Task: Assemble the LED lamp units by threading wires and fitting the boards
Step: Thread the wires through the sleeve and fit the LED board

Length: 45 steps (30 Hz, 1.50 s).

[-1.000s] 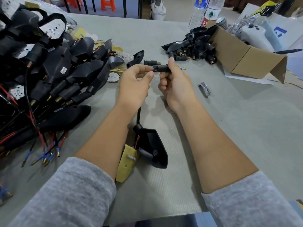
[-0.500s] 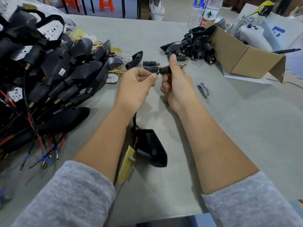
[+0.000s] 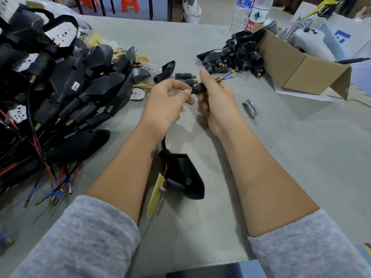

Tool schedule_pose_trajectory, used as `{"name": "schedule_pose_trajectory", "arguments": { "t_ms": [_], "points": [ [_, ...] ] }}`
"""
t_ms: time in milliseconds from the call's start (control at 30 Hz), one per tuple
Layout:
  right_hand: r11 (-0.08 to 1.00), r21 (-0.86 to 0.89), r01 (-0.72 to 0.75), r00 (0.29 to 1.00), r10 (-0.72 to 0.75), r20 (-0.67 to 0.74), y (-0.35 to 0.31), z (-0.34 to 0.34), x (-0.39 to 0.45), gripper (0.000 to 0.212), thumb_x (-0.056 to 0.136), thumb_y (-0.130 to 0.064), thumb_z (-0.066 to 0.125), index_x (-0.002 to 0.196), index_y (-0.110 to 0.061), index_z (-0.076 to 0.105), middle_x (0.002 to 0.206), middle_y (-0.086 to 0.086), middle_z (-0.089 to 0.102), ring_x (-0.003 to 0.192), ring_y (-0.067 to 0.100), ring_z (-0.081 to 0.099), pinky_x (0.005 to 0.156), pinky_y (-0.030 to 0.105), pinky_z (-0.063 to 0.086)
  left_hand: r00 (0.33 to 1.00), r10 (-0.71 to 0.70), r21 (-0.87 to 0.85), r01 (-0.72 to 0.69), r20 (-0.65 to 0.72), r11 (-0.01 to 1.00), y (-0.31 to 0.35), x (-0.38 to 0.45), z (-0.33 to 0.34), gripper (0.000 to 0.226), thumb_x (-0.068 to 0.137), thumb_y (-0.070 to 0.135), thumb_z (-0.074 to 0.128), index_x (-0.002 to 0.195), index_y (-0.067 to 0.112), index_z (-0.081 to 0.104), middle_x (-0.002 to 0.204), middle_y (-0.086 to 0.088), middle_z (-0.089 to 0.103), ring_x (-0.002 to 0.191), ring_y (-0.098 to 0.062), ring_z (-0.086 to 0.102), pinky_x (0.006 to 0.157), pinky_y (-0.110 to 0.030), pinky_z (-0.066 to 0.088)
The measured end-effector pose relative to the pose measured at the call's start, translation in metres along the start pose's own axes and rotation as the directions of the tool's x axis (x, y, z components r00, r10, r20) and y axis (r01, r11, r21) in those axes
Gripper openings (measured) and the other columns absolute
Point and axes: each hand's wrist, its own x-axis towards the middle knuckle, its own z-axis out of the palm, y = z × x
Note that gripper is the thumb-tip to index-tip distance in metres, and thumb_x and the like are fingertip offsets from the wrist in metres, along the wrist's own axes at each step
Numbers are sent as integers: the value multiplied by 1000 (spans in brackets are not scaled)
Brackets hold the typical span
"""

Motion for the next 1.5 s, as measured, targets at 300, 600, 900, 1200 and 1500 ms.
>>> {"name": "schedule_pose_trajectory", "arguments": {
  "t_ms": [300, 600, 900, 1200, 1500],
  "points": [
    [961, 276, 18, 998, -1, -61, 1, -3, 3, 22, 94, -26, 64, 81, -12, 54, 61, -2, 45, 45, 8, 35, 45, 18, 32, 989, -90, 9, 89, 114, 996, -1, 2, -6, 18, 96, 12, 55, 83, 8, 67, 59, 2, 60, 46, -8, 51, 45, -19, 45],
    [999, 2, 34, 999, -34, 13, 3, 2, 0, 32, 95, -27, 63, 71, -13, 48, 58, 0, 39, 42, 7, 32, 40, 17, 25, 1000, -7, -46, 8, 26, 999, -2, 3, -2, 16, 95, 14, 61, 81, 8, 67, 61, -1, 65, 49, -7, 56, 52, -20, 51],
    [979, 202, -6, 986, 40, -164, -1, -6, 4, 28, 96, -31, 61, 76, -14, 50, 57, -3, 45, 41, 8, 36, 40, 18, 31, 981, -8, 79, -7, 193, 997, 5, -3, -5, 41, 91, -5, 49, 123, 20, 47, 81, -10, 73, 53, -16, 55, 55, -24, 46],
    [994, -93, 62, 991, -50, 127, 6, 1, -3, 17, 94, -21, 64, 79, -12, 62, 55, -7, 45, 51, 11, 46, 48, 21, 45, 985, 3, 68, -15, 172, 998, 4, -3, -3, 35, 92, -2, 51, 119, 19, 46, 70, -5, 66, 53, -13, 59, 56, -28, 49],
    [828, -519, 211, 943, -33, 331, 4, 5, -8, 21, 85, -17, 65, 65, -21, 62, 50, -14, 50, 45, 1, 45, 47, 18, 37, 997, -62, -201, 70, 47, 977, 5, 9, -17, 31, 102, 22, 38, 104, 16, 68, 104, 2, 71, 98, -12, 66, 82, -32, 53]
  ]
}}
